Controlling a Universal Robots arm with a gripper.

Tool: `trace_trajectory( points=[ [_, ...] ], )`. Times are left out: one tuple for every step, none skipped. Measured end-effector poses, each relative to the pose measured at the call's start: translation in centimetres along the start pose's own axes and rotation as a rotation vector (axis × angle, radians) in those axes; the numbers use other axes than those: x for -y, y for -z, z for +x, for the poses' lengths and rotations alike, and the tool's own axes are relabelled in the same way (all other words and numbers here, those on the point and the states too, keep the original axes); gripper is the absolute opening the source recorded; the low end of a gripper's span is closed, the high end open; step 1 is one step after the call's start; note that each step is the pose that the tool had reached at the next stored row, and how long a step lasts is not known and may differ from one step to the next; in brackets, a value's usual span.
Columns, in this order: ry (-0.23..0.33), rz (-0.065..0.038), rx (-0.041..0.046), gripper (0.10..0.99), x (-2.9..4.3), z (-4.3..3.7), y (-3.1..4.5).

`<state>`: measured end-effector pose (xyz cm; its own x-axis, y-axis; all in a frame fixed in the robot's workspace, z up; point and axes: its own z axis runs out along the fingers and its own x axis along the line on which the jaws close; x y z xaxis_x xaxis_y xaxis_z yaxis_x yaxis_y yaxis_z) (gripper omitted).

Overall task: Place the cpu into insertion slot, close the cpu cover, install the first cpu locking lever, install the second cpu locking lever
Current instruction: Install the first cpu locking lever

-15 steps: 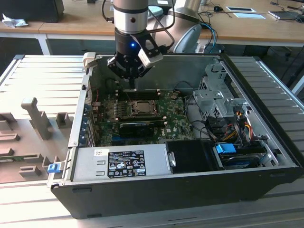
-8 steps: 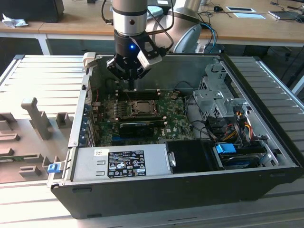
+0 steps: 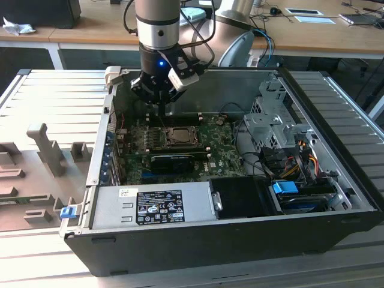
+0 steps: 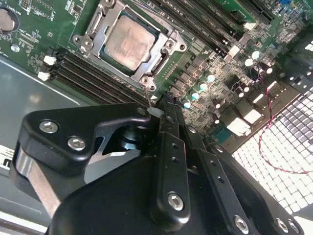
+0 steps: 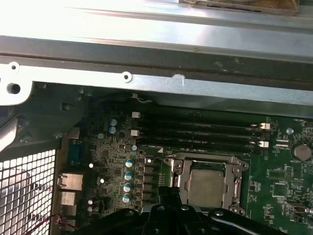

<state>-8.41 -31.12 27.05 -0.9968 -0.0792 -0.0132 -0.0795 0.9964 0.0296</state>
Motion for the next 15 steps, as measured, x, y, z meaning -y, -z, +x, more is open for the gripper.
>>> trace_trajectory(
  points=[
    [0.0, 0.0, 0.0001, 0.106, 0.0, 0.04, -0.01],
    [0.0, 0.0, 0.0001, 0.106, -0.01, 0.07, -0.03],
    [0.0, 0.0, 0.0001, 0.106, -0.01, 0.12, -0.06],
    [0.0, 0.0, 0.0001, 0.106, -0.01, 0.15, -0.08],
    [0.0, 0.0, 0.0001, 0.106, -0.01, 0.16, -0.09],
    [0.0, -0.001, 0.0002, 0.106, -0.01, 0.17, -0.11],
    [0.0, -0.001, 0.0001, 0.106, -0.01, 0.18, -0.12],
    [0.0, 0.0, 0.0001, 0.106, -0.01, 0.2, -0.14],
    [0.0, 0.0, 0.0001, 0.106, -0.01, 0.21, -0.15],
    [0.0, 0.0, 0.0001, 0.106, -0.01, 0.24, -0.17],
    [0.0, 0.0, 0.0001, 0.106, -0.02, 0.27, -0.19],
    [0.0, 0.0, 0.0001, 0.106, -0.02, 0.3, -0.19],
    [0.0, -0.001, 0.0001, 0.106, -0.02, 0.34, -0.21],
    [0.0, -0.001, 0.0001, 0.106, -0.02, 0.4, -0.23],
    [0.0, -0.001, 0.0002, 0.106, -0.03, 0.45, -0.25]
  ],
)
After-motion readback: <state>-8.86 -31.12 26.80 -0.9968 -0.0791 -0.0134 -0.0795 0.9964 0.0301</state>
